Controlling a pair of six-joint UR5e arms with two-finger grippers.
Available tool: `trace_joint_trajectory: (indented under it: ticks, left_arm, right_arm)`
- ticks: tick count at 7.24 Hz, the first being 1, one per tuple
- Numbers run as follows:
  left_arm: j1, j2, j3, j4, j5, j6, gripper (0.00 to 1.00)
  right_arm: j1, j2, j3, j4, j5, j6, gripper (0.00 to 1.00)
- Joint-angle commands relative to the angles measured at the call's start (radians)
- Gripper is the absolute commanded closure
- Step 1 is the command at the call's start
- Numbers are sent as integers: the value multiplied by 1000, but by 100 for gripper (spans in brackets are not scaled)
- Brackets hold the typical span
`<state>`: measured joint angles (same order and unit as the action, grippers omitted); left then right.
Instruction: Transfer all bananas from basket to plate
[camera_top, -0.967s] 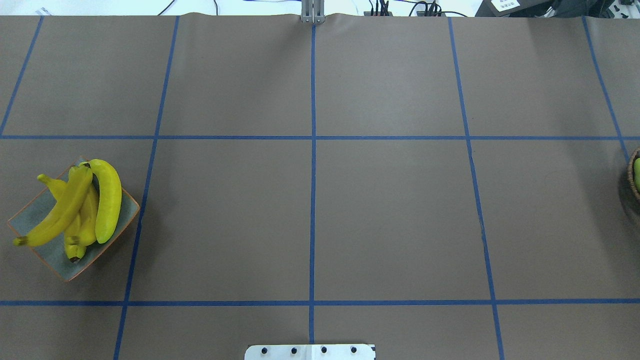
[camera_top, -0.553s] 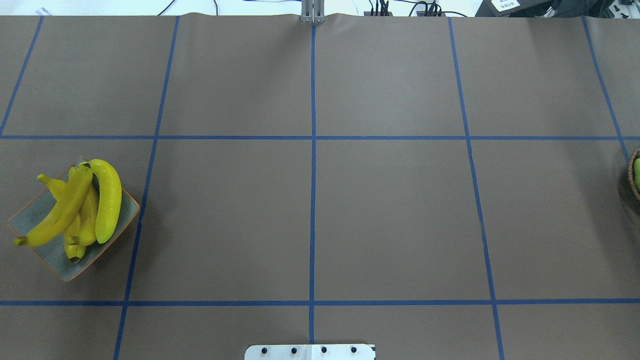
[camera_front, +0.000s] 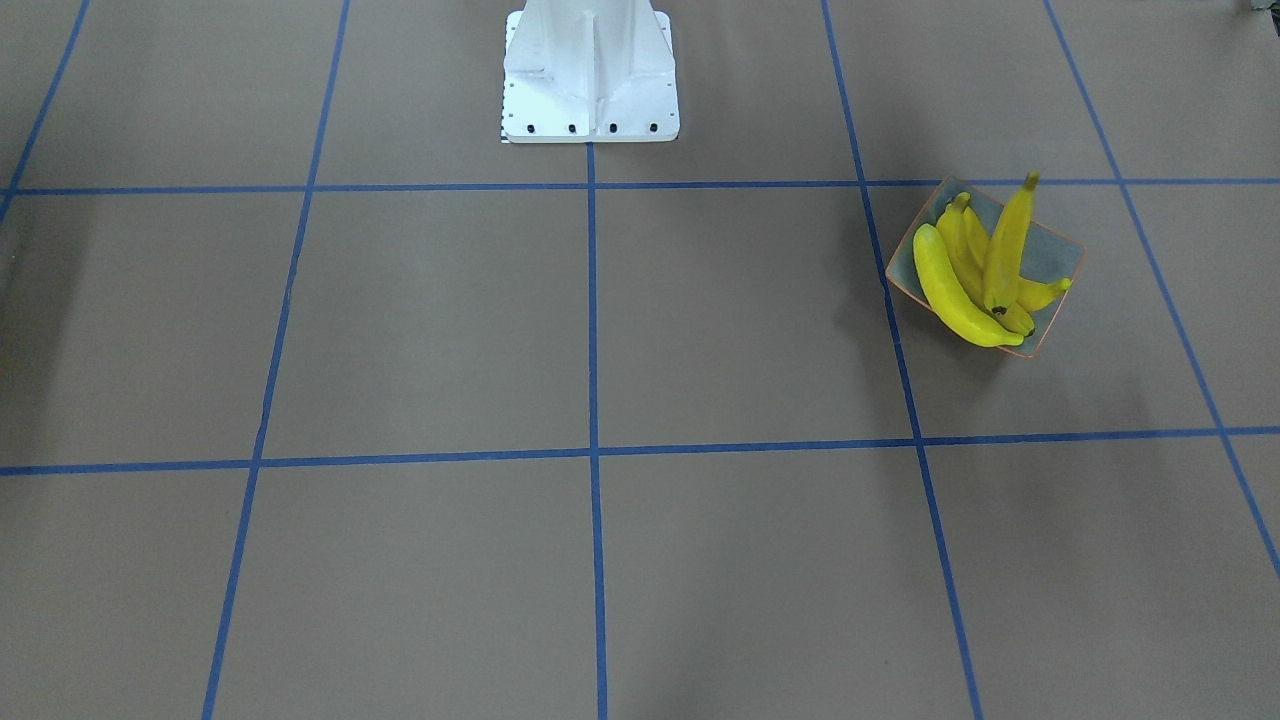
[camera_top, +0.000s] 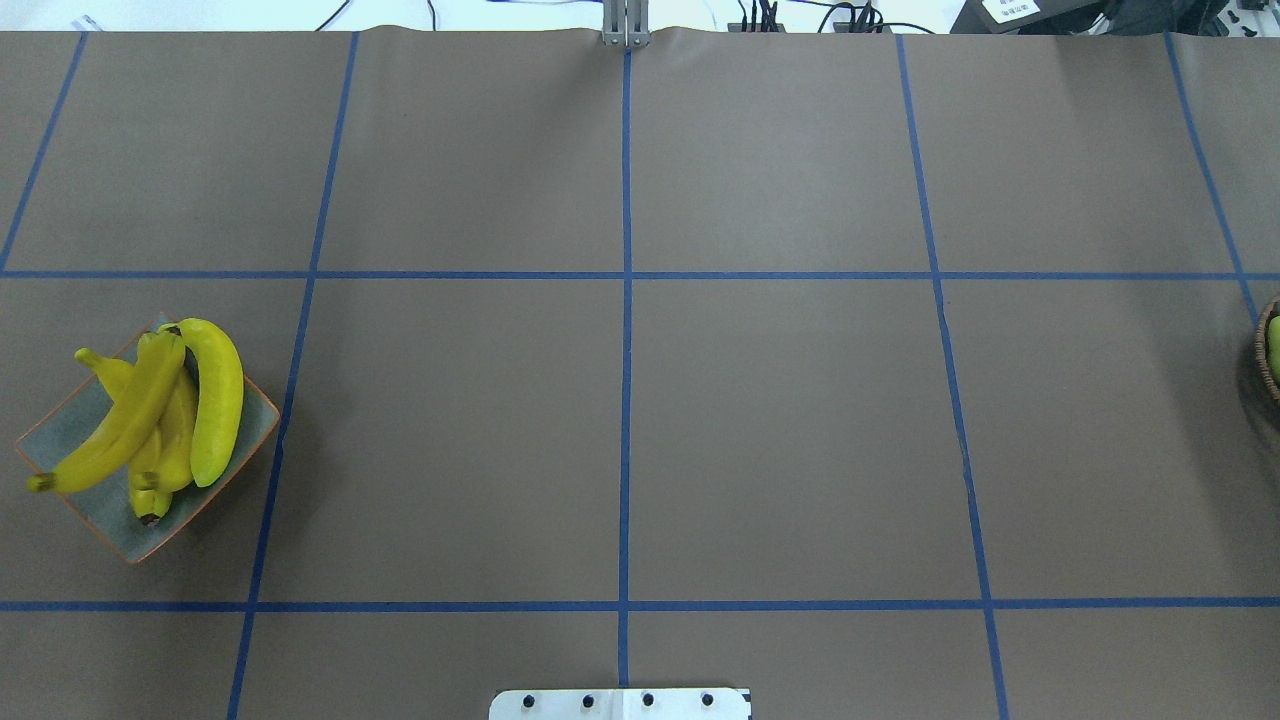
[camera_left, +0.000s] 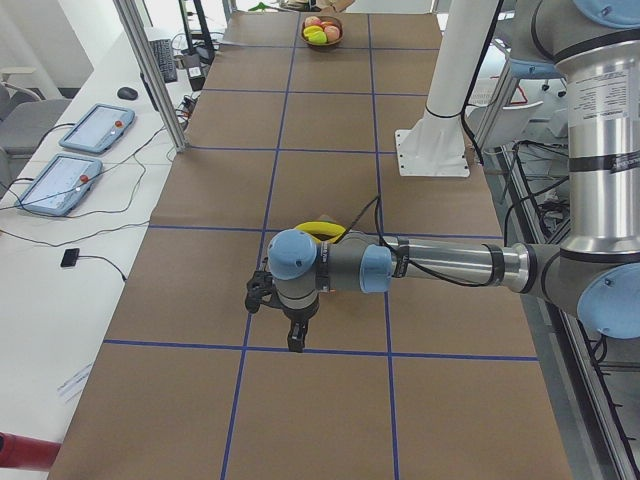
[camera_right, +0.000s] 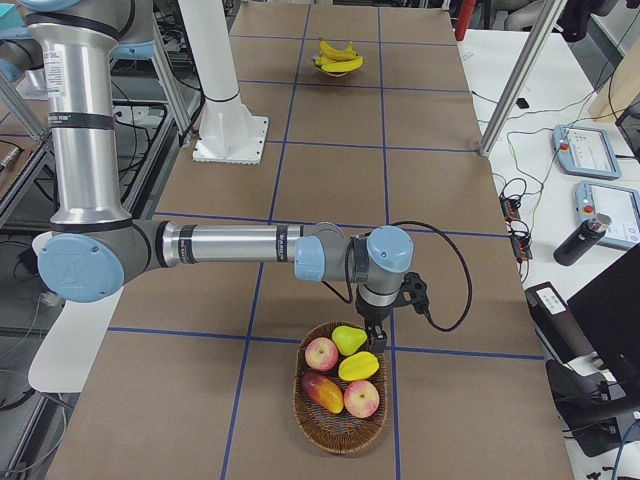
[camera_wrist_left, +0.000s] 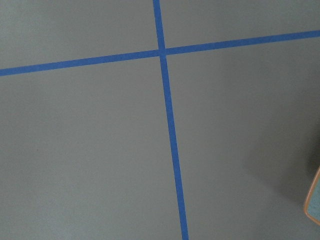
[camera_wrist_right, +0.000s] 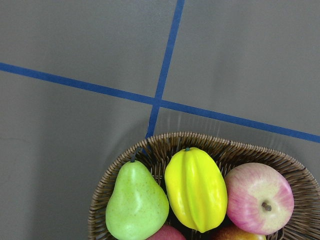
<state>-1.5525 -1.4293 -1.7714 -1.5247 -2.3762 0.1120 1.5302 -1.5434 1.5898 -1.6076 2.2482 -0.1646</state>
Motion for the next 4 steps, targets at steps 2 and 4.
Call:
trace_joint_trajectory:
  ticks: [2,4]
  left_arm:
    - [0,1,1,0,0,0,0]
    - [0,3,12,0,0,-2,0]
  right_arm:
    - [5,-12,2,0,7,8,0]
    - [5,-7,30,3,1,2,0]
